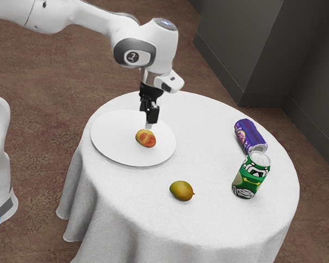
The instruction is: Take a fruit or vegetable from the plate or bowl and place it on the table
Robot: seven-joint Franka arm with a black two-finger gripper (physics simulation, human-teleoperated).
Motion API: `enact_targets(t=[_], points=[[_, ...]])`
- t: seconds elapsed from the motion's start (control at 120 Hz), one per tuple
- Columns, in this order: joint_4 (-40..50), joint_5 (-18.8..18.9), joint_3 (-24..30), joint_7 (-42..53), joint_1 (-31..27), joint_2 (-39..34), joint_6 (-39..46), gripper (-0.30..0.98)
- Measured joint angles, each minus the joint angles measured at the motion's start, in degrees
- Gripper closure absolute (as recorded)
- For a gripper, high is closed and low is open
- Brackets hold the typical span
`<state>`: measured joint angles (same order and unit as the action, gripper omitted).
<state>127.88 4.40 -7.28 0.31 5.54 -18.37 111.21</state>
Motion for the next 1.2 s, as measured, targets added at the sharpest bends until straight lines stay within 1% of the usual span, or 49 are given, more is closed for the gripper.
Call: enact_targets(t=[0.167, 0.558, 0.733, 1.2], points=[[1.3, 0.2, -2.0, 0.1, 0.0, -0.2, 2.3, 0.0], [4.4, 0.3, -2.4, 0.1, 0.0, 0.2, 5.7, 0.0], [5.0, 0.3, -3.5, 0.2, 0.0, 1.2, 6.7, 0.0], [4.6, 0.0, -3.6, 0.3, 0.0, 4.8, 8.9, 0.0]])
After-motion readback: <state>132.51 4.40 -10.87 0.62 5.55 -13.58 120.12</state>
